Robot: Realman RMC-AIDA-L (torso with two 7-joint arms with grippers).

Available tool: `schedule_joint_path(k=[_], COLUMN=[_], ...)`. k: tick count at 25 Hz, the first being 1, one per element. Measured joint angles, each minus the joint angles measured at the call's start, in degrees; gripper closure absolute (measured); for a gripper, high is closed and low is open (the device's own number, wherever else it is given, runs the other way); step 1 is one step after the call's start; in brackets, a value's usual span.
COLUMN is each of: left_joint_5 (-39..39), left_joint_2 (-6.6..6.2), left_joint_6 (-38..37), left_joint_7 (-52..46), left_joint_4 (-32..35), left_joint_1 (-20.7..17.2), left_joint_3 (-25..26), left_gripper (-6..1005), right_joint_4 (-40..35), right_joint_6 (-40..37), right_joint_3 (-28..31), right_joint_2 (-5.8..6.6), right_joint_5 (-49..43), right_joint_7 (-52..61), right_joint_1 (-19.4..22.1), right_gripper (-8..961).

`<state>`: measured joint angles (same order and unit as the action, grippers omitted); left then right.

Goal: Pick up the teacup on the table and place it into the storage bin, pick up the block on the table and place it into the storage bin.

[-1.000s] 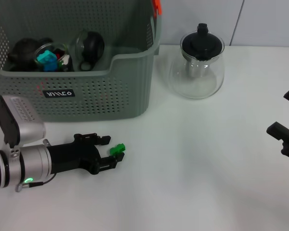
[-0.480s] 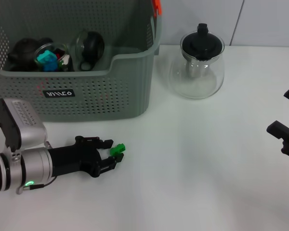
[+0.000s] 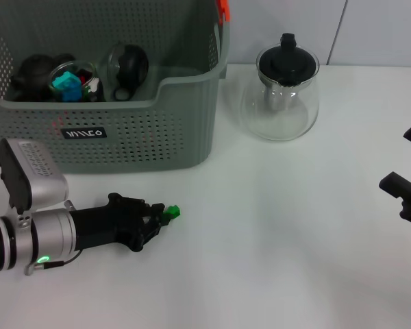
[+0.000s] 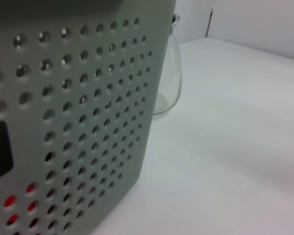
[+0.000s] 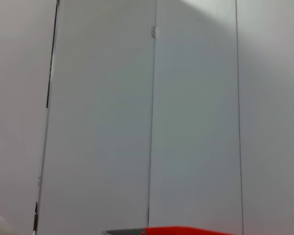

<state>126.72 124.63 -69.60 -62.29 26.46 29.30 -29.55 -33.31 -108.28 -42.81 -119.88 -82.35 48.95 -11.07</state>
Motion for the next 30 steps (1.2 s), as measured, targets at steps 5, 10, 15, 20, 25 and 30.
schedule_joint_path(k=[5, 10, 15, 20, 25, 30], left_joint_5=[-0.2, -0.2, -0.2, -0.3, -2.6, -11.0], left_joint_2=[0.0, -0.15, -1.48, -4.15, -6.93, -9.2], left_joint_6=[-0.1, -1.2, -8.6, -20.5, -33.2, -39.9], left_joint_7=[-0.4, -4.5, -11.5, -13.9, -15.1, -20.2], left_joint_4=[0.3, 1.6, 5.4, 7.6, 8.1, 11.1], left_joint_1=[0.0, 0.2, -0.3, -0.4, 0.8, 2.5], left_joint_3=[-0.1, -0.1, 0.8, 7.6, 17.5, 23.6], left_gripper=[780, 851, 851, 851, 851, 852], right_joint_4=[0.0, 0.0, 0.0, 0.0, -0.1, -0.1], right_joint_6=[-0.1, -0.2, -0.2, -0.2, -0.2, -0.2], right_joint_3=[0.0, 0.0, 0.0, 0.0, 0.0, 0.0], right_joint_2=[0.0, 0.0, 0.0, 0.05, 0.02, -0.05], right_joint_5=[0.0, 0.0, 0.0, 0.0, 0.1, 0.2], right_joint_7=[0.0, 0.0, 0.0, 0.0, 0.0, 0.0], right_joint_1=[0.1, 0.2, 0.1, -0.2, -0.3, -0.4], right_gripper=[160, 160, 160, 160, 160, 161])
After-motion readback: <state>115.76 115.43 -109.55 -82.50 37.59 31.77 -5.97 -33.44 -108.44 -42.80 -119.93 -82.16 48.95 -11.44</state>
